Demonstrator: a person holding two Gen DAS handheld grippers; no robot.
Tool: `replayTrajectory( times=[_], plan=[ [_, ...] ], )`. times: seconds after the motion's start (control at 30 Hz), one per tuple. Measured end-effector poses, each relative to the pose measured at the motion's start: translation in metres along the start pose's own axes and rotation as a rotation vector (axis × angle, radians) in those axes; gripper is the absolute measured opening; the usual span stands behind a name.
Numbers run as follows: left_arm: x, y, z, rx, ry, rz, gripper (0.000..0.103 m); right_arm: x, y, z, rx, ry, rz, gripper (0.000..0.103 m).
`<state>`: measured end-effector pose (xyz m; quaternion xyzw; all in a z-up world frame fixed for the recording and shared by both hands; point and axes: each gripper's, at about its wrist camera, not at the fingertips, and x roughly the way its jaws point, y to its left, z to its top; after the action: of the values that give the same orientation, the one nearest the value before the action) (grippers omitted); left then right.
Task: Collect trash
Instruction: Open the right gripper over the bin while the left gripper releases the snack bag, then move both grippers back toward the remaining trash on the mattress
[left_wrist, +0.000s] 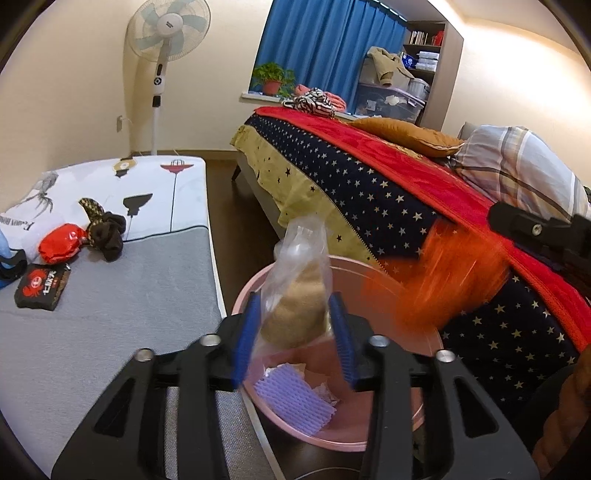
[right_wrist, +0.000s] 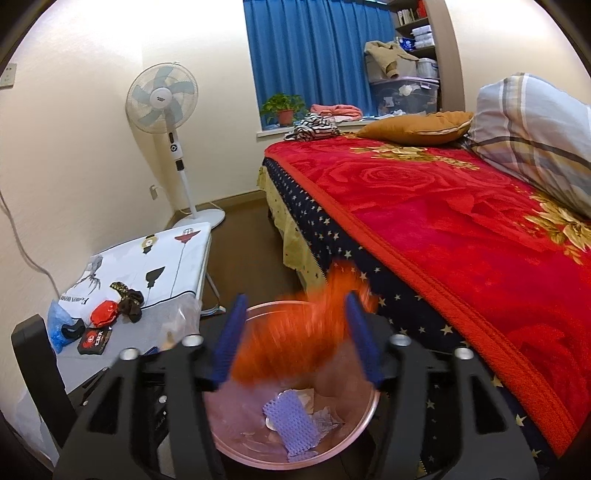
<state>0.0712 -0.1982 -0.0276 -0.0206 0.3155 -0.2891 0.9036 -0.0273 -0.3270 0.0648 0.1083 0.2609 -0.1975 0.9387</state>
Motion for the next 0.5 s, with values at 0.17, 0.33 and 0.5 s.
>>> replayTrajectory(
  times=[0.17,0.33,0.5],
  plan=[
    [-0.002,0.003,-0.002,0.001,0.006,0.009,0.049,0.000,0.000,-0.002,-0.002,0.003,0.001,0.062],
    [-0.012,0.009,-0.002,-0.002,-0.006,0.025,0.049,-0.003,0.002,-0.003,-0.009,-0.002,0.014,0.062],
    [-0.022,0.019,-0.002,-0.016,-0.014,0.043,0.048,-0.006,0.006,-0.006,-0.021,-0.007,0.038,0.061]
  ],
)
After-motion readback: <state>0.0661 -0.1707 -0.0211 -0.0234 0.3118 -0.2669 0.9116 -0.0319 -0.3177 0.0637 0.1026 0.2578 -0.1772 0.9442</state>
